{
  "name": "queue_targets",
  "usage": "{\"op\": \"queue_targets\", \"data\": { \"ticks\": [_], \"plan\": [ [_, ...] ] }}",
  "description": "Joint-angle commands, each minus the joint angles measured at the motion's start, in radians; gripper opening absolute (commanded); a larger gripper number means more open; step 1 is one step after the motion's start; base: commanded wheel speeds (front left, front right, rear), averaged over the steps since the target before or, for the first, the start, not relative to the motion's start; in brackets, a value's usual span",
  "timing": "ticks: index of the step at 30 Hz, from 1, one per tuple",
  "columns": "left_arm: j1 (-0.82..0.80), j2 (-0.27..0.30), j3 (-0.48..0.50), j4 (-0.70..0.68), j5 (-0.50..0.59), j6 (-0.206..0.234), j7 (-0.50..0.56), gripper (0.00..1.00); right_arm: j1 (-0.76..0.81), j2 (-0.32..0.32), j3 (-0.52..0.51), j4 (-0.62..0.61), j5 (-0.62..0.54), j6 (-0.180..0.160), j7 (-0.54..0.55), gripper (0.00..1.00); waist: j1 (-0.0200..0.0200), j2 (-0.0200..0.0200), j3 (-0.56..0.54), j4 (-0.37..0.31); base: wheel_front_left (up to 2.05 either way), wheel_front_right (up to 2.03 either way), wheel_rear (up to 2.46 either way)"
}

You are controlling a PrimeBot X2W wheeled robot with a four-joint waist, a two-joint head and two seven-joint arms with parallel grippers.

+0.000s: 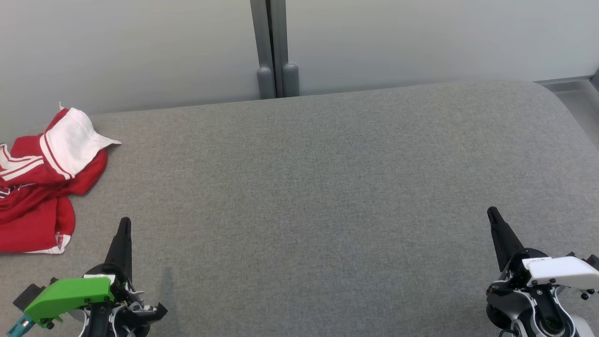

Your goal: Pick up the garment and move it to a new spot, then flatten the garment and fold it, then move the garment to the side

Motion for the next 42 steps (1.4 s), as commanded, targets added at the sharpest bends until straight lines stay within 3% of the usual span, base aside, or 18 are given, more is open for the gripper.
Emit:
{"op": "queue_targets", "data": {
  "ticks": [1, 19, 20, 33, 42],
  "plan": [
    [-0.012, 0.001, 0.0, -0.002, 0.005, -0.005, 0.002, 0.0, -0.008, -0.006, -0.002, -0.004, 0.004, 0.0, 0.002, 0.0, 0.0, 0.0, 0.0, 0.0, 0.0, 0.0, 0.0],
    [-0.012, 0.001, 0.0, -0.002, 0.005, -0.005, 0.002, 0.0, -0.008, -0.006, -0.002, -0.004, 0.004, 0.0, 0.002, 0.0, 0.0, 0.0, 0.0, 0.0, 0.0, 0.0, 0.0],
    [-0.012, 0.001, 0.0, -0.002, 0.005, -0.005, 0.002, 1.0, -0.008, -0.006, -0.002, -0.004, 0.004, 0.0, 0.002, 1.0, 0.0, 0.0, 0.0, 0.0, 0.0, 0.0, 0.0],
    [0.049, -0.008, -0.046, 0.022, 0.019, 0.001, -0.042, 1.0, 0.048, 0.01, 0.029, 0.032, -0.017, 0.0, -0.041, 1.0, 0.0, 0.0, -0.004, 0.0, 0.0, 0.0, 0.0],
    [0.064, -0.007, -0.07, 0.009, 0.088, 0.002, -0.084, 1.0, 0.057, 0.008, 0.023, 0.039, -0.097, 0.0, -0.084, 1.0, 0.0, 0.0, -0.009, 0.001, 0.0, 0.0, 0.0]
  ]
}}
